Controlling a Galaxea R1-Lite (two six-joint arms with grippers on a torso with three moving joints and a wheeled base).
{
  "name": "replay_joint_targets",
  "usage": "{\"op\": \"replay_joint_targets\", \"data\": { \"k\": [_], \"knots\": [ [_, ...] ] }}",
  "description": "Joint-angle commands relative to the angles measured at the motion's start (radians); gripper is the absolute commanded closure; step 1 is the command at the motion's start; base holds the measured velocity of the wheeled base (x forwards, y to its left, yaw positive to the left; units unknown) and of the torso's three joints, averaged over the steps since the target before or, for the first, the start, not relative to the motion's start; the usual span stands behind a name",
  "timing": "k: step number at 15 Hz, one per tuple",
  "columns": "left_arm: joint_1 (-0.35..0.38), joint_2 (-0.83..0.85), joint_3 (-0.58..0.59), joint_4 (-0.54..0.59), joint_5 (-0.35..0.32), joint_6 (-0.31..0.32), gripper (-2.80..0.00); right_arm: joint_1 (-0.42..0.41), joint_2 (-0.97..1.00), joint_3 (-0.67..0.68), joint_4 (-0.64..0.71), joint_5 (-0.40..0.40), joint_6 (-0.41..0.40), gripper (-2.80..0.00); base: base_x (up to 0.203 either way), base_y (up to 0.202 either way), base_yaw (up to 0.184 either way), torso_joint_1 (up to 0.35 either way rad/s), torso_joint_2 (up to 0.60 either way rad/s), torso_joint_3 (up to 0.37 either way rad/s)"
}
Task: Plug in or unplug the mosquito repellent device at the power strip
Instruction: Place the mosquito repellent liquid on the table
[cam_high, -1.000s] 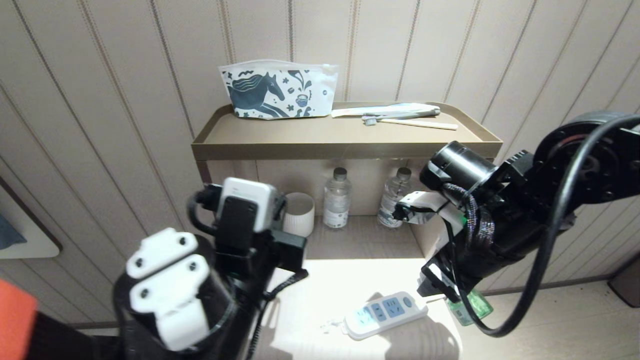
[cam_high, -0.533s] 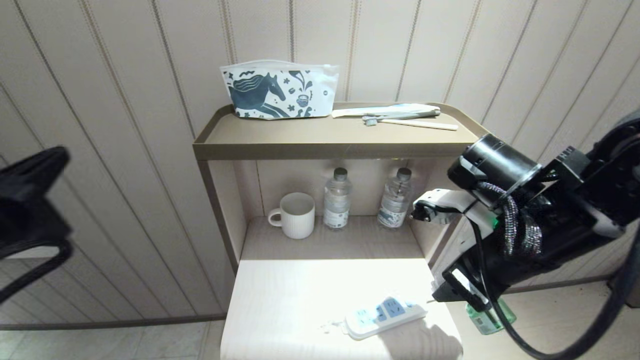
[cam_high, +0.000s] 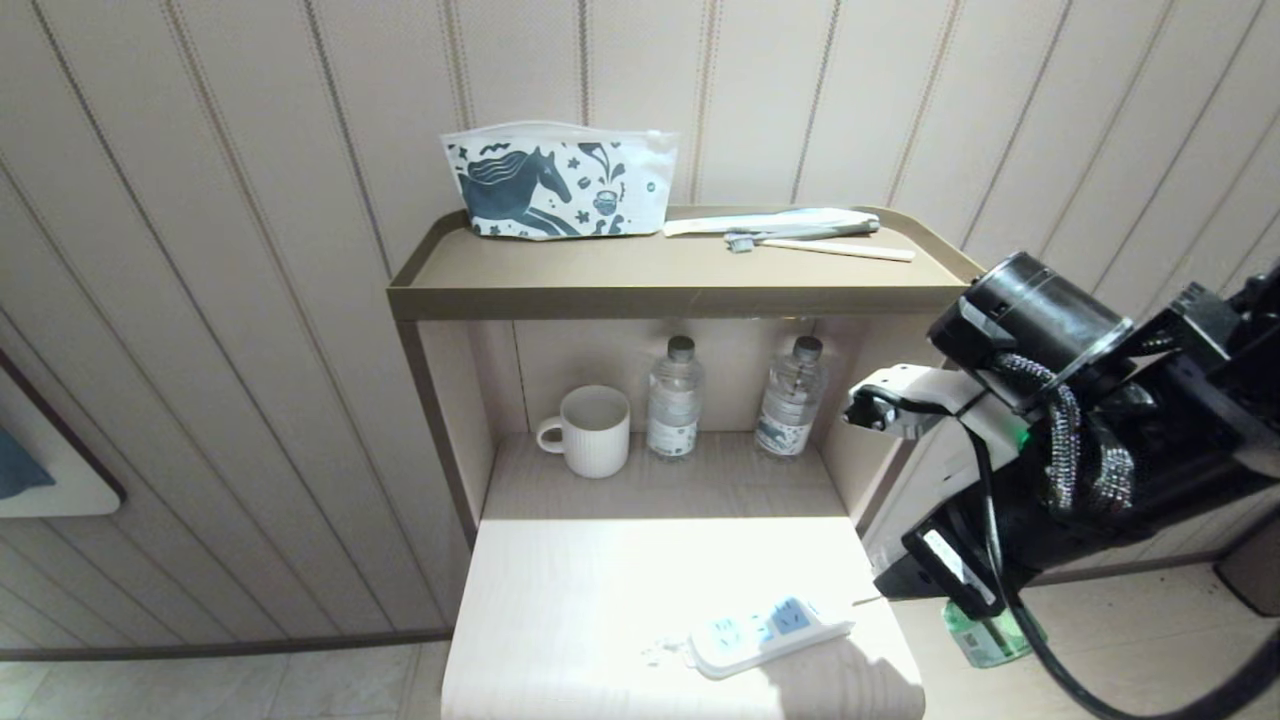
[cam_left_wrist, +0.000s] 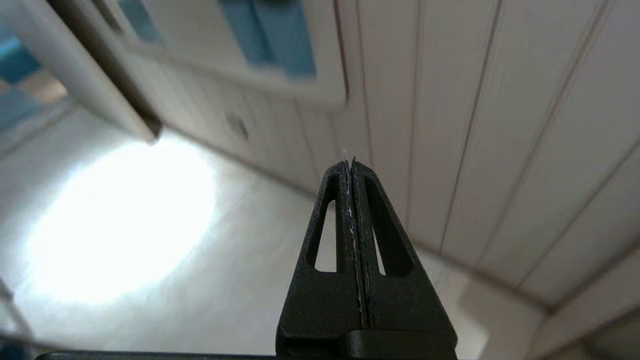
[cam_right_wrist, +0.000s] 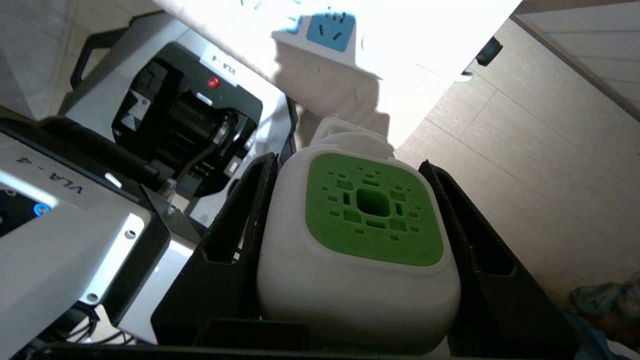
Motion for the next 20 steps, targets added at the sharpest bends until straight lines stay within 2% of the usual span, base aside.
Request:
{"op": "replay_joint_targets", "data": {
  "k": [1, 3, 4, 5, 7, 9, 10, 11, 12, 13, 14, 15, 17, 18, 20],
  "knots": [
    [0.057, -0.116, 0.210, -0.042, -0.177, -0.022, 0.00, 0.000, -0.028, 0.033, -0.046, -0.002, 0.015, 0.00, 0.000, 0.000, 0.000, 0.000, 0.00, 0.000],
    [0.072, -0.129, 0.286, -0.106, -0.418, -0.036, 0.00, -0.001, -0.057, 0.067, -0.092, -0.005, 0.022, 0.00, 0.000, 0.000, 0.000, 0.000, 0.00, 0.000],
    [0.075, -0.133, 0.297, -0.119, -0.512, -0.040, 0.00, -0.001, -0.086, 0.086, -0.115, -0.005, 0.022, 0.00, 0.000, 0.000, 0.000, 0.000, 0.00, 0.000],
    [0.077, -0.136, 0.302, -0.121, -0.566, -0.041, 0.00, -0.002, -0.106, 0.098, -0.132, -0.005, 0.023, 0.00, 0.000, 0.000, 0.000, 0.000, 0.00, 0.000],
    [0.085, -0.141, 0.296, -0.101, -0.565, -0.044, 0.00, -0.004, -0.121, 0.105, -0.136, -0.005, 0.024, 0.00, 0.000, 0.000, 0.000, 0.000, 0.00, 0.000],
    [0.180, -0.205, 0.291, -0.083, -0.538, -0.043, 0.00, -0.018, -0.128, 0.116, -0.146, -0.004, 0.022, 0.00, 0.000, 0.000, 0.000, 0.000, 0.00, 0.000],
    [0.198, -0.231, 0.292, -0.090, -0.510, -0.049, 0.00, -0.018, -0.127, 0.121, -0.147, -0.002, 0.022, 0.00, 0.000, 0.000, 0.000, 0.000, 0.00, 0.000],
    [0.194, -0.263, 0.291, -0.085, -0.515, -0.042, 0.00, -0.018, -0.127, 0.127, -0.153, -0.002, 0.022, 0.00, 0.000, 0.000, 0.000, 0.000, 0.00, 0.000],
    [0.192, -0.302, 0.289, -0.075, -0.542, -0.024, 0.00, -0.018, -0.127, 0.135, -0.163, -0.002, 0.022, 0.00, 0.000, 0.000, 0.000, 0.000, 0.00, 0.000],
    [0.189, -0.362, 0.287, -0.050, -0.650, 0.024, 0.00, -0.018, -0.130, 0.163, -0.206, -0.004, 0.022, 0.00, 0.000, 0.000, 0.000, 0.000, 0.00, 0.000],
    [0.187, -0.396, 0.284, -0.021, -0.781, 0.103, 0.00, -0.019, -0.137, 0.194, -0.265, -0.007, 0.022, 0.00, 0.000, 0.000, 0.000, 0.000, 0.00, 0.000],
    [0.186, -0.410, 0.281, 0.007, -0.831, 0.145, 0.00, -0.019, -0.149, 0.211, -0.298, -0.008, 0.023, 0.00, 0.000, 0.000, 0.000, 0.000, 0.00, 0.000],
    [0.184, -0.412, 0.303, 0.020, -0.885, 0.126, 0.00, -0.018, -0.175, 0.259, -0.394, -0.009, 0.039, 0.00, 0.000, 0.000, 0.000, 0.000, 0.00, 0.000],
    [0.183, -0.413, 0.300, 0.027, -0.875, 0.070, 0.00, -0.018, -0.187, 0.284, -0.457, -0.011, 0.060, 0.00, 0.000, 0.000, 0.000, 0.000, 0.00, 0.000],
    [0.182, -0.413, 0.299, 0.029, -0.864, 0.049, 0.00, -0.019, -0.196, 0.303, -0.511, -0.013, 0.071, 0.00, 0.000, 0.000, 0.000, 0.000, 0.00, 0.000]
  ]
}}
